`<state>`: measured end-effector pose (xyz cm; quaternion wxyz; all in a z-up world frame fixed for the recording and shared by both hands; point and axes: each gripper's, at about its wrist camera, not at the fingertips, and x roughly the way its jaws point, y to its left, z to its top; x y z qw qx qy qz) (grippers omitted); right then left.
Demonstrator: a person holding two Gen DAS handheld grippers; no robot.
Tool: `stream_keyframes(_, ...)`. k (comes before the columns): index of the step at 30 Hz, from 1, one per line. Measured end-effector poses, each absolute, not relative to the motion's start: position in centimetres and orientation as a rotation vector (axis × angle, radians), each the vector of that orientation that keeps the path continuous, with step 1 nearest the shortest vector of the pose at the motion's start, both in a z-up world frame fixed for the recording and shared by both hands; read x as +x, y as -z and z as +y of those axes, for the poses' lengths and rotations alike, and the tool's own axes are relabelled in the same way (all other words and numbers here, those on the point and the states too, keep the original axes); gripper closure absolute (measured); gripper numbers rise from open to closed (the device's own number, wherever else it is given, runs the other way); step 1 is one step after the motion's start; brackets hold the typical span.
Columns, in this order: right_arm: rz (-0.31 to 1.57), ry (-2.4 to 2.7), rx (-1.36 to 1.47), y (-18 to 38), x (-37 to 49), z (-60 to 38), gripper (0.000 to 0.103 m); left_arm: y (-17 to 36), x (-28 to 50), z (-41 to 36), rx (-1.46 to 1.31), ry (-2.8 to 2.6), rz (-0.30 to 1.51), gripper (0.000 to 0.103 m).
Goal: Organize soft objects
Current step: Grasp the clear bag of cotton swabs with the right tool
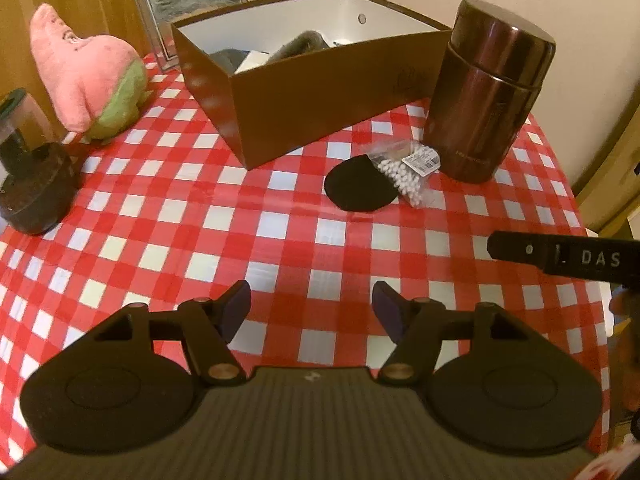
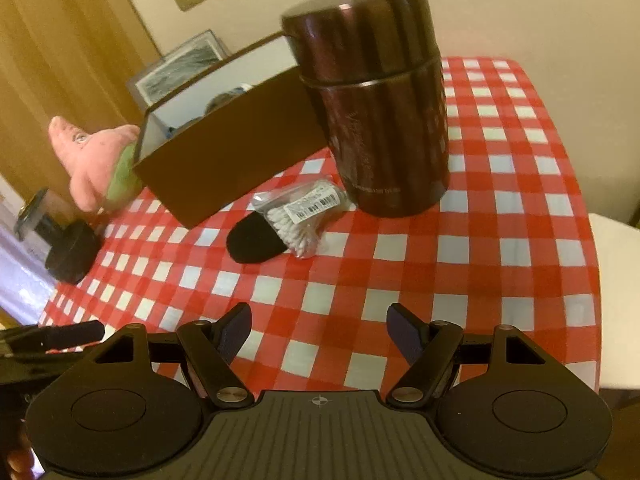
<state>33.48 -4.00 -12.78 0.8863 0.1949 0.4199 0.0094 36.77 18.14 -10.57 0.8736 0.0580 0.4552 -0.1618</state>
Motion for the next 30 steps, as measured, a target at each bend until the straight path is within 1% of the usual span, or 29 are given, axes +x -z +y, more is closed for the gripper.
stream_keyframes(5,0.855,-0.015,0.381,13.3,35.2,-3.9,0.029,11.6,38.7,17.7,0.121,0.351,0.943,0.038)
stream_keyframes(9,0.804,-0.023,0.405,13.6,36.6,-3.8,0.030,12.2,40.3,17.1,0.137,0.378,0.916,0.038)
stream_keyframes(11,0.778,-0.027,0.420,13.8,37.5,-3.8,0.039,12.5,41.3,16.9,0.133,0.387,0.912,0.038)
stream_keyframes(13,0.763,-0.034,0.461,14.3,38.5,-3.9,0.043,13.0,42.3,16.7,0.127,0.384,0.921,0.038)
stream_keyframes(17,0.743,-0.031,0.507,15.0,40.5,-3.7,0.048,13.6,43.7,16.4,0.119,0.385,0.923,0.038)
stream_keyframes(27,0.785,0.026,0.565,17.4,43.6,-3.7,0.063,14.6,45.3,16.4,0.105,0.416,0.934,0.038)
stream_keyframes(29,0.796,0.028,0.574,17.8,43.9,-3.9,0.079,14.8,45.4,16.2,0.108,0.444,0.930,0.038)
stream_keyframes(30,0.801,0.032,0.576,18.0,44.0,-4.0,0.081,15.0,45.4,16.1,0.111,0.462,0.927,0.037)
